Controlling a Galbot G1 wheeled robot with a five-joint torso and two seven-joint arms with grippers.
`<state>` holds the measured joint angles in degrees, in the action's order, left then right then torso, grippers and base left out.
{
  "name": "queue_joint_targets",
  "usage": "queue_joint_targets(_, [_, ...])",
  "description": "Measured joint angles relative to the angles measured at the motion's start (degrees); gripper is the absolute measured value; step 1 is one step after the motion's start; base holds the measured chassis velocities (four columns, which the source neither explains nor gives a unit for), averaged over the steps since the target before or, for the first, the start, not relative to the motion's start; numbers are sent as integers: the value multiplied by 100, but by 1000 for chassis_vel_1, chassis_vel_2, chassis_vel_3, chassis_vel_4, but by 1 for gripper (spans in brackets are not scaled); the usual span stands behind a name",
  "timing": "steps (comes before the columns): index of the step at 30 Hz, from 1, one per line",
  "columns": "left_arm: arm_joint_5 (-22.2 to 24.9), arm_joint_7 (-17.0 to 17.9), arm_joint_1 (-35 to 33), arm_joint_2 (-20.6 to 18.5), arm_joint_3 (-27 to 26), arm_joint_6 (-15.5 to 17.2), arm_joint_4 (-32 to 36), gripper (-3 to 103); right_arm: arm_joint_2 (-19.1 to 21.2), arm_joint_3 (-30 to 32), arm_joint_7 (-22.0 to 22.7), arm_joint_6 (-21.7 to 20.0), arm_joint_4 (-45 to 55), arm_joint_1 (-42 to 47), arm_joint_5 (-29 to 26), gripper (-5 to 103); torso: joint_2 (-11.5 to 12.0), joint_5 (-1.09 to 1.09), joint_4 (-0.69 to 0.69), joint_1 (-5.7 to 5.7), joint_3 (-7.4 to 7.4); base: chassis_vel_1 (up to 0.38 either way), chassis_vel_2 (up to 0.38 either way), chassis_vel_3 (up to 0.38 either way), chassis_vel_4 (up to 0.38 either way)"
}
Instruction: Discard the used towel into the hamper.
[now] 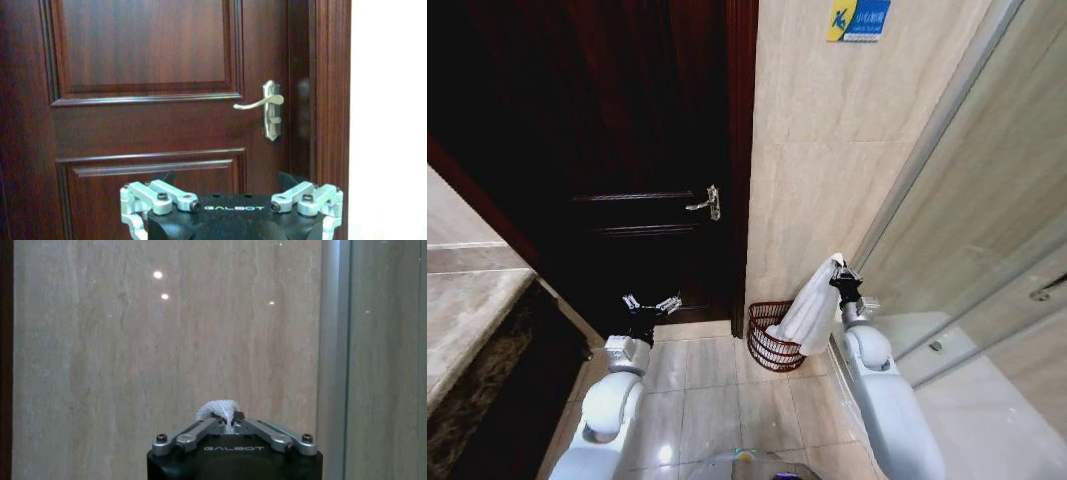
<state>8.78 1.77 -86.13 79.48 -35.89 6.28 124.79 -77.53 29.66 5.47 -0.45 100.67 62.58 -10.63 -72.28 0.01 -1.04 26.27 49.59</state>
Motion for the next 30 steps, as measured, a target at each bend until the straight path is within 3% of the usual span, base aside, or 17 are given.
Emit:
queue_joint_targets(13, [0,0,0,0,0,0,0,100,42,-118,-28,-116,-655,-712,-79,2,-1,-1,-1,0,1,-4,5,4,-8])
queue_joint_targets(30, [0,0,0,0,0,0,0,100,-136,-113,-135,168,-1532,-1318,-104,2,-2,-1,1,1,1,0,0,0,0])
